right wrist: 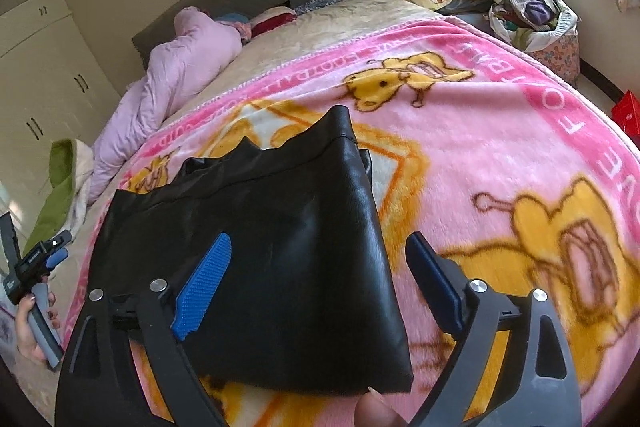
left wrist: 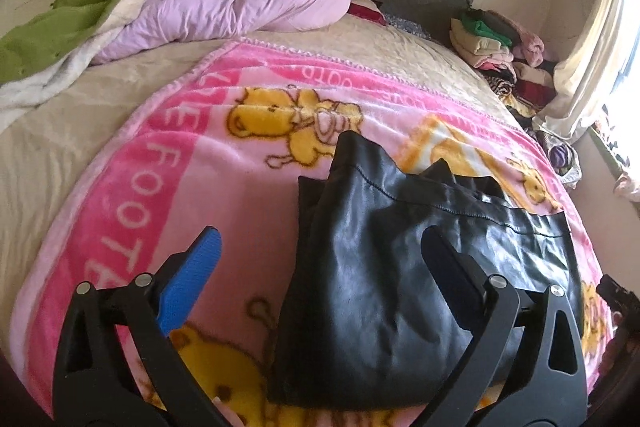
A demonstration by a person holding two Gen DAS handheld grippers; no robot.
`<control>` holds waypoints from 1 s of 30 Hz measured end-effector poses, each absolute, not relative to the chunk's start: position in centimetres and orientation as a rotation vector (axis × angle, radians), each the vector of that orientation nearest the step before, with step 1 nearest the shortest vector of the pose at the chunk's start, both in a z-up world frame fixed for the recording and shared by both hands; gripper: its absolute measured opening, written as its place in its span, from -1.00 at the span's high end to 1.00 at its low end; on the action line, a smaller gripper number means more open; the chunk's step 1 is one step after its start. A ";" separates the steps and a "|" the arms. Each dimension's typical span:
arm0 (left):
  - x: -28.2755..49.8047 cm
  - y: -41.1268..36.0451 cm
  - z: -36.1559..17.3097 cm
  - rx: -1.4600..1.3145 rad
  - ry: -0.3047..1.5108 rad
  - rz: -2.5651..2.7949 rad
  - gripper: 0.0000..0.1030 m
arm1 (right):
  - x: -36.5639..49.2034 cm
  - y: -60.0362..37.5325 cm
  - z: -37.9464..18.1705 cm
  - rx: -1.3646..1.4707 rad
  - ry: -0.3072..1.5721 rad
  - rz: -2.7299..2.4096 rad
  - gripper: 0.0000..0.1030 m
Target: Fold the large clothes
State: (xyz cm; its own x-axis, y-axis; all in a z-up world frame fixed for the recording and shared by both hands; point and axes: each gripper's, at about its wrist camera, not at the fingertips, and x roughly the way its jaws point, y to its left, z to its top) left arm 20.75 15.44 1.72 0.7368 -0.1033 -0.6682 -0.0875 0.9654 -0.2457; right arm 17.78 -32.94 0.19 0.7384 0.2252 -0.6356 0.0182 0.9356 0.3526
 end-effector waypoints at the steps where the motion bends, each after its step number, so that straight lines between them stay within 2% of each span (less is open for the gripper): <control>1: 20.6 15.6 1.6 -0.275 0.751 -0.010 -0.82 | 17.6 -32.9 0.1 0.351 0.738 0.117 -0.71; 19: 18.5 16.5 -6.6 -0.563 0.953 -0.184 -0.81 | 16.1 -33.5 -4.8 0.404 0.874 0.100 -0.70; 21: 18.5 16.0 -6.9 -0.539 0.955 -0.168 -0.73 | 15.9 -34.0 -5.3 0.443 0.881 0.109 -0.55; 22: 18.3 15.6 -6.9 -0.528 0.943 -0.167 -0.57 | 15.8 -34.2 -5.6 0.460 0.888 0.120 -0.41; 23: 18.2 15.5 -7.0 -0.539 0.938 -0.182 -0.41 | 15.8 -34.3 -5.7 0.471 0.890 0.126 -0.35; 25: 18.0 15.3 -6.8 -0.540 0.931 -0.185 -0.27 | 15.5 -34.6 -6.1 0.506 0.886 0.141 -0.30; 26: 17.9 15.2 -6.7 -0.519 0.928 -0.188 -0.23 | 15.4 -34.6 -6.3 0.527 0.885 0.158 -0.13; 28: 17.7 15.2 -6.6 -0.508 0.926 -0.193 -0.09 | 15.2 -34.7 -6.4 0.544 0.882 0.162 0.01; 30: 17.4 15.2 -6.4 -0.502 0.921 -0.194 0.01 | 14.8 -34.9 -6.0 0.533 0.866 0.163 0.37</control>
State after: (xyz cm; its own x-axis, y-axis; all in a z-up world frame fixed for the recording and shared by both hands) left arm 17.42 15.20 -6.40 0.5979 -0.3692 -0.7115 -0.0506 0.8685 -0.4932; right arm 14.84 -34.87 -6.04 0.6451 0.3465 -0.6811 0.0759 0.8578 0.5083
